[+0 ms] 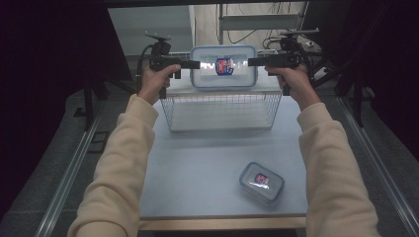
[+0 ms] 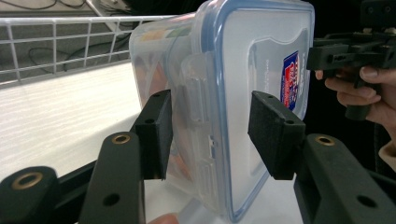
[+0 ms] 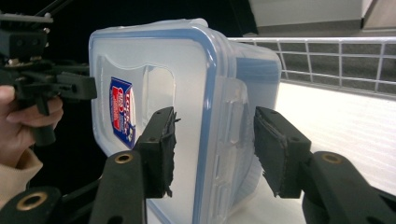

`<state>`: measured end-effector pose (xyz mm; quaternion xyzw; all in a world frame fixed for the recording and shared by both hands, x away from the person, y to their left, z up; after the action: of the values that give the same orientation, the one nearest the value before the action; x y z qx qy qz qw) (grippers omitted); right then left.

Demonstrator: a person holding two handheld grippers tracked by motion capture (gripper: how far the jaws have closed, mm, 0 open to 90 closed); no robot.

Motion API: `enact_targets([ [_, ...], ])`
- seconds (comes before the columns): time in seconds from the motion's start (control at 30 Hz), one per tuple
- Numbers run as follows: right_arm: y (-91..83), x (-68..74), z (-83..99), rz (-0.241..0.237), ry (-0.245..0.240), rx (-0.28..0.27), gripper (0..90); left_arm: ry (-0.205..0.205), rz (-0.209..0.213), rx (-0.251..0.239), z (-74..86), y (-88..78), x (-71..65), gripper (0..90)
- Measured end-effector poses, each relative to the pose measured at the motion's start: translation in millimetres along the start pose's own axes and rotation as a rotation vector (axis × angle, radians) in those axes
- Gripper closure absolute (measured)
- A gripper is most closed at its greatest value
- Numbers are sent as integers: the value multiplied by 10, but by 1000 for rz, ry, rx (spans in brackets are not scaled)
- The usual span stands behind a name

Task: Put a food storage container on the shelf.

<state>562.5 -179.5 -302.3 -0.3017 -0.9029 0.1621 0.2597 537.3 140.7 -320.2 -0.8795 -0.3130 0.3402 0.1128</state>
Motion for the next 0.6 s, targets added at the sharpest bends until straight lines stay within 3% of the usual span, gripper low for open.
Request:
enact_targets([
  [0.33,110,-125,-56,10,123,-16,476,-115,35,-29,-54,96,146,494],
  [0.4,137,-154,-61,19,152,-15,468,-120,20,-32,-56,125,172,478],
  [0.5,177,-195,-52,55,178,-3,452,-105,-22,-19,-45,174,205,495],
  [0.57,209,-203,-43,128,148,10,465,-116,-23,-28,-44,203,222,486],
  [0.6,215,-198,-46,136,153,5,453,-122,-16,-31,-42,214,233,482],
])
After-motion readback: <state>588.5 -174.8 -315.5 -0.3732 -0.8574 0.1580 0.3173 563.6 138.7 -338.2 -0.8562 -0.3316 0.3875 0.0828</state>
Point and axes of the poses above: each handheld gripper's, and its own axes: y roughly forward along the jaws, z roughly out of its underside, x roughly to its left, the point moved 4 cm from there along y, roughly forward along the jaws, and after that the axes turned 4 degrees about -y, right-handed, at the moved point
